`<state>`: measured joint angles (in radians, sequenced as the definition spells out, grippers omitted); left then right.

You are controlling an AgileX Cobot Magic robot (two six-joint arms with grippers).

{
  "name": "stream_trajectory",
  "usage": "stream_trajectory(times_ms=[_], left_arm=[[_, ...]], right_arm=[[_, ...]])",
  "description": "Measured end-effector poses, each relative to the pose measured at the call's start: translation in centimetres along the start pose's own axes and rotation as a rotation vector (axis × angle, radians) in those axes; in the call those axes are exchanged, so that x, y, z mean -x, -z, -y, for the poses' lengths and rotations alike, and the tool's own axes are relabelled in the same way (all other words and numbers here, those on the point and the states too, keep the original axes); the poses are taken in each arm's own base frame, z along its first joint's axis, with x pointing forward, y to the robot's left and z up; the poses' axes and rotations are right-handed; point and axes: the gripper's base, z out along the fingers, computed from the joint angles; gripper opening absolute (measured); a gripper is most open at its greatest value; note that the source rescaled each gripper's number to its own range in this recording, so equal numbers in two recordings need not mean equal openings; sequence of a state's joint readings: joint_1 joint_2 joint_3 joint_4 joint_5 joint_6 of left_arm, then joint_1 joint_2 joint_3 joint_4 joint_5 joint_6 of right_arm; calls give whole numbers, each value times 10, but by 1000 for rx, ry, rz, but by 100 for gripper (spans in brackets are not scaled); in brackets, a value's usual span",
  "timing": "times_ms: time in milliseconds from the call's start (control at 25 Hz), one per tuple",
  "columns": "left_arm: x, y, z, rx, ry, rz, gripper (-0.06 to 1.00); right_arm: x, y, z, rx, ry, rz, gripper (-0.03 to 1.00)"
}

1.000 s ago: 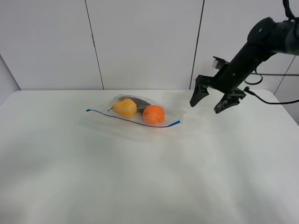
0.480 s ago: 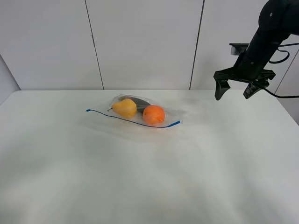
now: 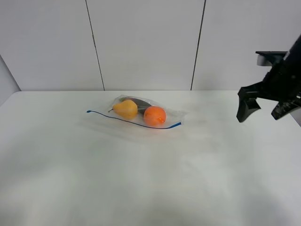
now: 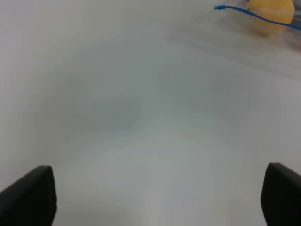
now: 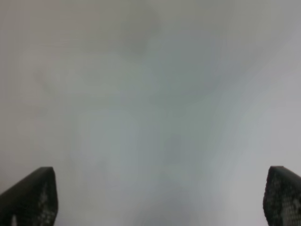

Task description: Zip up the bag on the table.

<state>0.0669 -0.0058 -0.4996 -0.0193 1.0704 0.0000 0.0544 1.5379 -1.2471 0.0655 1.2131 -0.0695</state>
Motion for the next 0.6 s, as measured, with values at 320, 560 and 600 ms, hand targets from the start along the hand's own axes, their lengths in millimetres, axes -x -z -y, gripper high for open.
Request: stream_trajectory(times_ms=[320, 560, 600], left_arm=[[0, 0, 0, 0, 0, 0, 100], [0, 0, 0, 0, 0, 0, 100], [0, 0, 0, 0, 0, 0, 100]], right_arm=[[-118, 6, -6, -5, 2, 43, 99], [-193, 0, -8, -21, 10, 290, 99], [-203, -1, -9, -23, 12, 326, 99]])
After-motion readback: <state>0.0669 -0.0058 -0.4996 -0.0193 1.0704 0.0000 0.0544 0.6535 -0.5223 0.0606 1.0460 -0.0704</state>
